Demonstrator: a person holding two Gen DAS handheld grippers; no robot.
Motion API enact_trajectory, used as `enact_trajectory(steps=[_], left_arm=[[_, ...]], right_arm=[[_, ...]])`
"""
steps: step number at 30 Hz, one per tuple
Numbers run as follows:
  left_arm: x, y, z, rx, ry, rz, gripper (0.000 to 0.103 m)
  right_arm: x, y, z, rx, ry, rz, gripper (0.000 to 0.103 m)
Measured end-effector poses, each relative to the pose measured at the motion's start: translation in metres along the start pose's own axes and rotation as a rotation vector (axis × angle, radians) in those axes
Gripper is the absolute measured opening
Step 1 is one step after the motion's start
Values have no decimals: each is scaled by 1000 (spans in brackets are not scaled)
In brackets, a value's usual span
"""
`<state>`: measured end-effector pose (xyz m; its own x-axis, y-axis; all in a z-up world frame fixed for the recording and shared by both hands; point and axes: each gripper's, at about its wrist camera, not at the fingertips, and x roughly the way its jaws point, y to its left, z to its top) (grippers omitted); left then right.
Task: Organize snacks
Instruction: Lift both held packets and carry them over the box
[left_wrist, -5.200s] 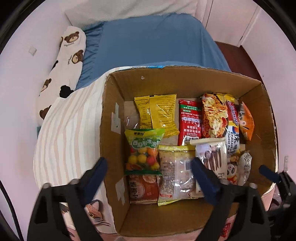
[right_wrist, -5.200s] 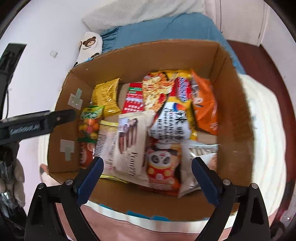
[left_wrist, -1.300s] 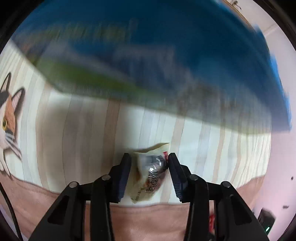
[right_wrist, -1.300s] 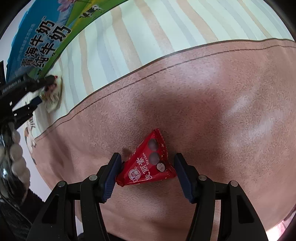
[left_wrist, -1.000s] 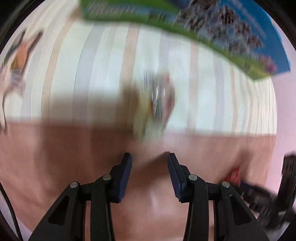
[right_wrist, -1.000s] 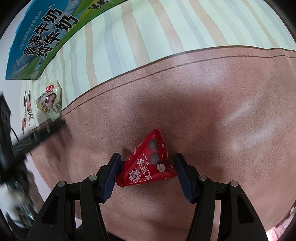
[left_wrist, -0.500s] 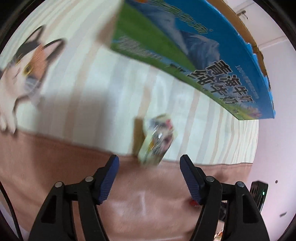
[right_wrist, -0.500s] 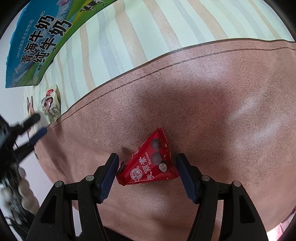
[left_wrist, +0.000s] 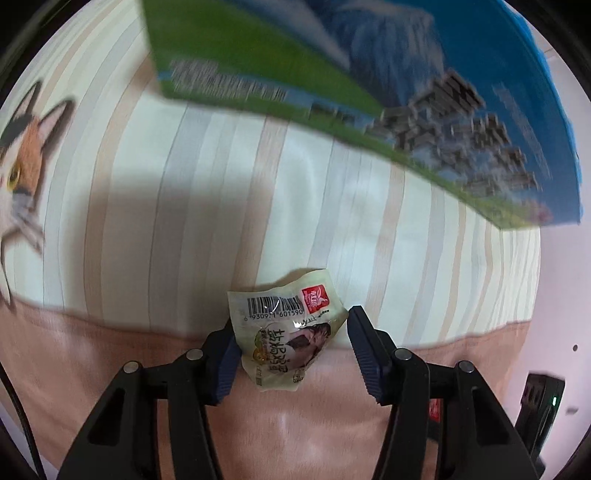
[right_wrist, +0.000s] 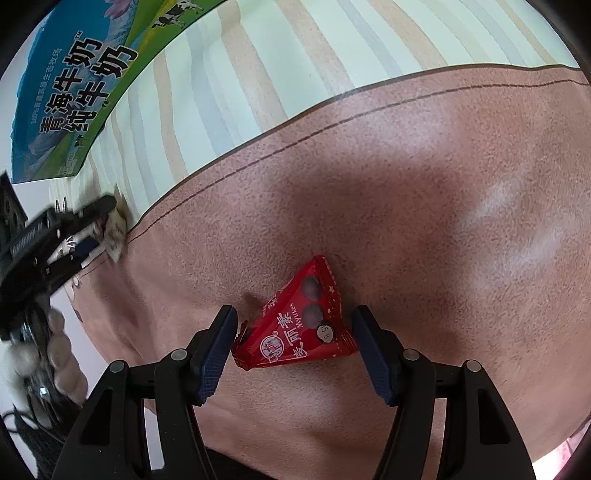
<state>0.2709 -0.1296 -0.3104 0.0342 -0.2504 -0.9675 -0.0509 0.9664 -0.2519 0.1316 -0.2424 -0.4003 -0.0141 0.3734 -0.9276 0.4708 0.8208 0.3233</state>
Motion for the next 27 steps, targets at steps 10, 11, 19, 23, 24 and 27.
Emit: enact_trajectory(steps=[10, 11, 19, 23, 24, 27], left_arm=[[21, 31, -73, -28, 107, -54, 54], [22, 33, -73, -34, 108, -63, 56], [22, 39, -71, -26, 117, -51, 56], [22, 27, -74, 11, 92, 18, 50], [21, 24, -75, 16, 87, 26, 50], [19, 18, -79, 16, 86, 19, 50]], right_arm=[[5, -12, -1, 64, 52, 87, 81], [6, -11, -1, 59, 57, 92, 83], [9, 6, -5, -28, 46, -26, 72], [4, 11, -10, -75, 17, -72, 62], [3, 12, -11, -79, 10, -72, 62], [-3, 9, -12, -81, -2, -56, 59]])
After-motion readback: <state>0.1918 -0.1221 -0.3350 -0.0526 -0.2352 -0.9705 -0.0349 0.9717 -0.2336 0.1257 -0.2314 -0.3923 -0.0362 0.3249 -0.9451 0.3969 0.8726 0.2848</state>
